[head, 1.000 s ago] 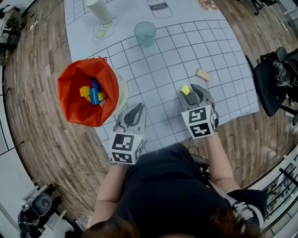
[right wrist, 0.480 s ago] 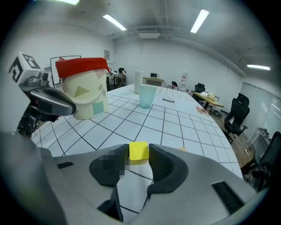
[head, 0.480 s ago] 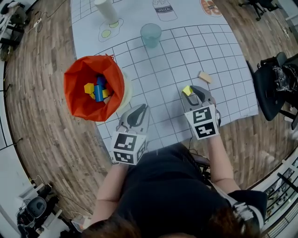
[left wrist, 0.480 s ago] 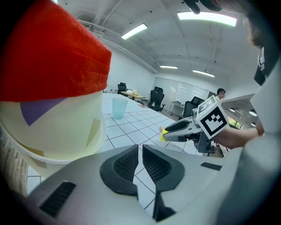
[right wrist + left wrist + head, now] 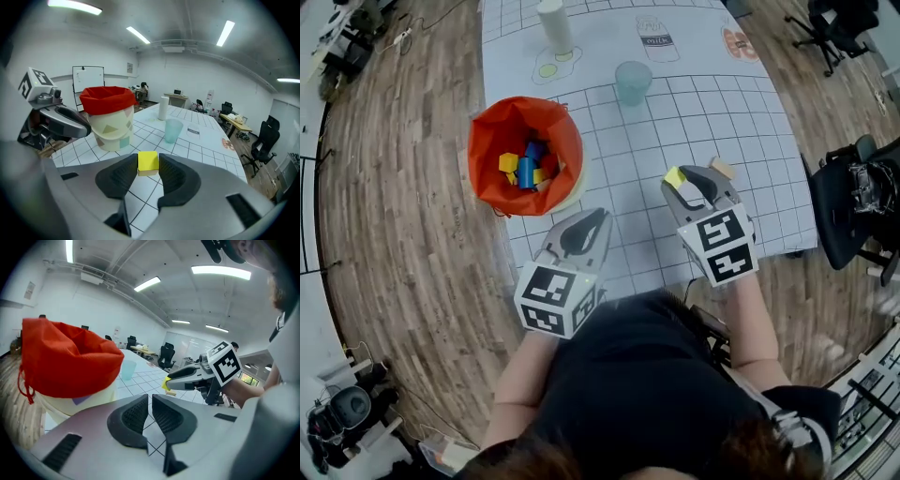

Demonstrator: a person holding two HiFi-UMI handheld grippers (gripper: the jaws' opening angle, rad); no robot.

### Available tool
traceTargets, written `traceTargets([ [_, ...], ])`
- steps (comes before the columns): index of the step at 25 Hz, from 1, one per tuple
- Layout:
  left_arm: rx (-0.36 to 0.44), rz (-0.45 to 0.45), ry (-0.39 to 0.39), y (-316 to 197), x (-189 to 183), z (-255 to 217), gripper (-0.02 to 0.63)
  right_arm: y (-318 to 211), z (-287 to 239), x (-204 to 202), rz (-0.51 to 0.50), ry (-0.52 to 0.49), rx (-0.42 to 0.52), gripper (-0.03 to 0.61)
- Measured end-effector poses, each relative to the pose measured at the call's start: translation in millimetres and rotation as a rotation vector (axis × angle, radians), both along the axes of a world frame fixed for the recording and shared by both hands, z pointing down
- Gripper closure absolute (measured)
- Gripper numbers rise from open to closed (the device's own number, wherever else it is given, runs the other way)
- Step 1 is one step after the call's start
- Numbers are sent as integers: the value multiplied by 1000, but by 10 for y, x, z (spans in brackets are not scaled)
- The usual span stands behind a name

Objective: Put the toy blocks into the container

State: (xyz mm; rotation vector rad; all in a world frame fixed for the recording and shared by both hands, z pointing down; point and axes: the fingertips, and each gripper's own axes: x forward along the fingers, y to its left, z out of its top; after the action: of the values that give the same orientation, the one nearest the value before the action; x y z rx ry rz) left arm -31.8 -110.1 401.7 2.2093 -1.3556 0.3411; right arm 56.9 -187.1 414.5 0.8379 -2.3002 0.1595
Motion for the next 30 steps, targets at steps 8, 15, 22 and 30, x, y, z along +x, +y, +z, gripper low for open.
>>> traceTargets([
  [8, 111, -136, -54, 146, -445, -427, 583, 148, -620, -635, -169, -54, 68, 422],
  [15, 154, -278, -69, 340, -918, -594, 583, 213, -1013, -1239, -313, -113, 136, 422],
  [22, 148, -378, -73, 512, -1266, -581, 583, 343, -1109, -1752, -416, -144, 148, 422],
  [30, 128, -426, -75, 642, -1426, -525, 583, 413, -837, -2134, -483, -91, 142, 419],
])
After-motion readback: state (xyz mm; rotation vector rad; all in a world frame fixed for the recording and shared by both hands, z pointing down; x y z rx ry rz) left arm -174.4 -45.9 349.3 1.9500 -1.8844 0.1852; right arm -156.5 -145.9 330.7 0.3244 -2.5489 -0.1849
